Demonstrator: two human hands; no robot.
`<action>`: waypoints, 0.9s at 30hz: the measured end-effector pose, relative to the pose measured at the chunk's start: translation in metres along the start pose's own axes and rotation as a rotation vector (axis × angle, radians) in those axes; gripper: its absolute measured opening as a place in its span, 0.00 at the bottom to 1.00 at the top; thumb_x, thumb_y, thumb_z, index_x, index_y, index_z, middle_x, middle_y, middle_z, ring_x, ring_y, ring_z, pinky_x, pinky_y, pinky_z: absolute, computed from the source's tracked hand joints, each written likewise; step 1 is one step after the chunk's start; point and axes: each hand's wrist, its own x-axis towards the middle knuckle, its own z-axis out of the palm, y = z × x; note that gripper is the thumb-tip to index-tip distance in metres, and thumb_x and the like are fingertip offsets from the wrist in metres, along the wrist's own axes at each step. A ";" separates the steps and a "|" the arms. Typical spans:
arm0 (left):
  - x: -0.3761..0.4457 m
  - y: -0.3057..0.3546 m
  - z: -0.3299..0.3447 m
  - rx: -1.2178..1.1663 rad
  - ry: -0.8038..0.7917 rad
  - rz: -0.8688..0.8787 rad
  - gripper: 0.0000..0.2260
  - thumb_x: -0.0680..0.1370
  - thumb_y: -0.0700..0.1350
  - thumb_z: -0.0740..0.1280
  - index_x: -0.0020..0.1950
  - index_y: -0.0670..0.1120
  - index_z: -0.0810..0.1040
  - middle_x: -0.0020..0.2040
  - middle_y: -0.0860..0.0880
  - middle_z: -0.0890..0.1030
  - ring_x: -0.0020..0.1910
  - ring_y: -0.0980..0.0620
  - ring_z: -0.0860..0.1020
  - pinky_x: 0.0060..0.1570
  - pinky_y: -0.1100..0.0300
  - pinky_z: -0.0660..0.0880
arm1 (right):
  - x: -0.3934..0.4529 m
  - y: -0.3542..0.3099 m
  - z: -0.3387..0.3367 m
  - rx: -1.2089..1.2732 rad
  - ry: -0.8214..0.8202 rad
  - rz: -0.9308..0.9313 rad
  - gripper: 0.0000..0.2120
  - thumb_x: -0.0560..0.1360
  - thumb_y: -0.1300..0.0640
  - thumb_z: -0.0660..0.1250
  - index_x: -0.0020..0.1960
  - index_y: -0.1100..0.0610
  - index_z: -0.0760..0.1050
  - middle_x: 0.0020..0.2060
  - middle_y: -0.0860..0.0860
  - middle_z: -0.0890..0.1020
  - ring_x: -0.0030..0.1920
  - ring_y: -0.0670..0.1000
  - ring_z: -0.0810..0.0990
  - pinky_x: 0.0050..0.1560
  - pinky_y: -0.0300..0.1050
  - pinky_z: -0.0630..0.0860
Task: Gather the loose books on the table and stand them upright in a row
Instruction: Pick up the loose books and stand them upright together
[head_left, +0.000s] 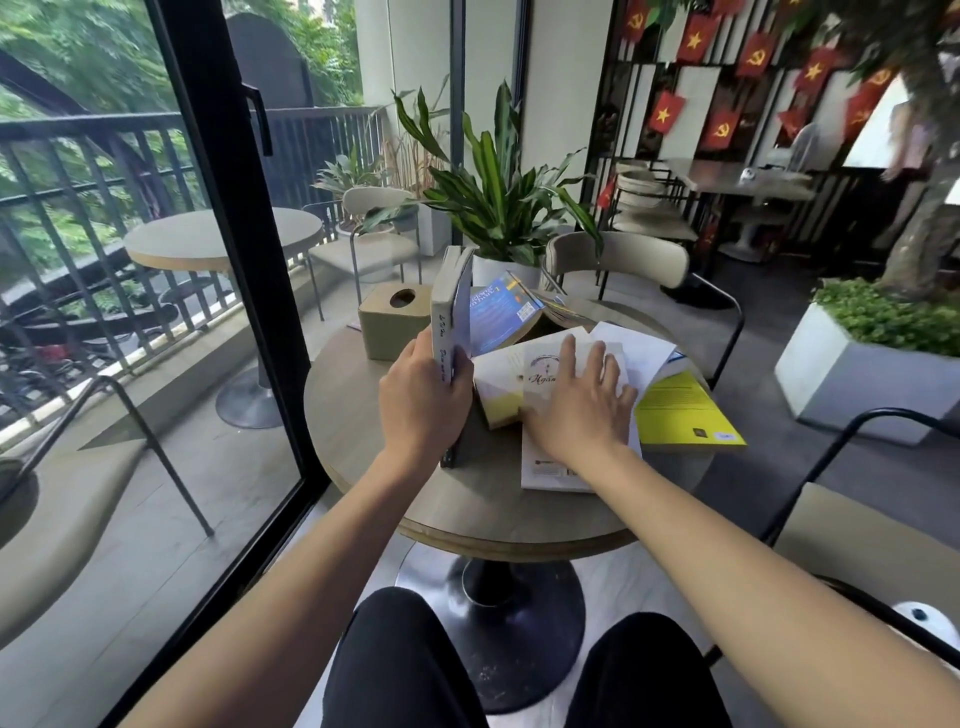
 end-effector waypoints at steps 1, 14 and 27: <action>0.000 0.000 0.000 0.003 -0.001 -0.002 0.07 0.79 0.43 0.66 0.46 0.39 0.75 0.40 0.40 0.80 0.35 0.40 0.72 0.35 0.55 0.61 | 0.000 0.005 0.001 -0.003 0.000 0.043 0.48 0.74 0.33 0.62 0.80 0.56 0.42 0.78 0.65 0.49 0.77 0.64 0.53 0.69 0.63 0.59; 0.000 0.003 -0.002 -0.017 -0.044 -0.034 0.08 0.79 0.43 0.66 0.46 0.39 0.75 0.42 0.39 0.80 0.36 0.41 0.70 0.36 0.55 0.60 | 0.000 0.029 -0.002 0.461 0.058 0.382 0.49 0.61 0.37 0.79 0.67 0.62 0.61 0.63 0.62 0.74 0.60 0.65 0.77 0.48 0.52 0.75; 0.000 0.007 -0.008 -0.004 -0.236 -0.062 0.21 0.75 0.54 0.58 0.61 0.44 0.77 0.48 0.47 0.79 0.48 0.41 0.77 0.41 0.53 0.68 | -0.017 -0.033 -0.038 1.253 0.552 -0.080 0.11 0.82 0.60 0.63 0.62 0.63 0.69 0.56 0.53 0.81 0.53 0.47 0.79 0.49 0.32 0.73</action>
